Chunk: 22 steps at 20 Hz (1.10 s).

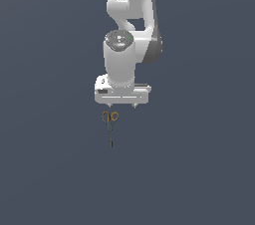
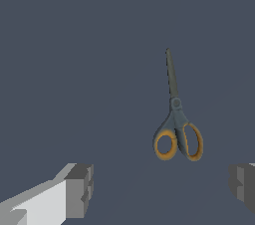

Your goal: Pick up the object and move it to a goal position.

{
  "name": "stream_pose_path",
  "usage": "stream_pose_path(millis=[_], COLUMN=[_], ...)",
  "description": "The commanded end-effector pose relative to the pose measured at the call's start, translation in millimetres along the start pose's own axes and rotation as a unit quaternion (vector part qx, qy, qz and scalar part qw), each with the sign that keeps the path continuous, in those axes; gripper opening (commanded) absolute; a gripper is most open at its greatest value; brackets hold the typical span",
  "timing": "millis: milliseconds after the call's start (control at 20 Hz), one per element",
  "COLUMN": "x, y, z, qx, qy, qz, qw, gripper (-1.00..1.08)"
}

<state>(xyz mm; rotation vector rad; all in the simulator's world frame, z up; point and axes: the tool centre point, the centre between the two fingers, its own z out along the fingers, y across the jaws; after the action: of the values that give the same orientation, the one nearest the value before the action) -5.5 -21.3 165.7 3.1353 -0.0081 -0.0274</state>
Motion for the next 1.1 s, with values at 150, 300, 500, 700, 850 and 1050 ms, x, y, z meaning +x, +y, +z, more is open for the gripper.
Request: stream_pose_path(millis=[150, 300, 500, 700, 850, 1050], x=[0, -1, -3, -2, 1, 7], y=[-3, -11, -20, -19, -14, -2], z=[-1, -5, -11, -10, -4, 10], qx=[0.003, 0.010, 0.015, 0.014, 0.014, 0.013], qy=[0.001, 0.003, 0.004, 0.004, 0.004, 0.005], qz=[-0.001, -0.006, -0.010, -0.010, -0.007, 0.001], qw=[1.0000, 0.9999, 0.9998, 0.9998, 0.9999, 0.9999], gripper=[1.00, 1.00, 1.00, 1.00, 1.00, 1.00])
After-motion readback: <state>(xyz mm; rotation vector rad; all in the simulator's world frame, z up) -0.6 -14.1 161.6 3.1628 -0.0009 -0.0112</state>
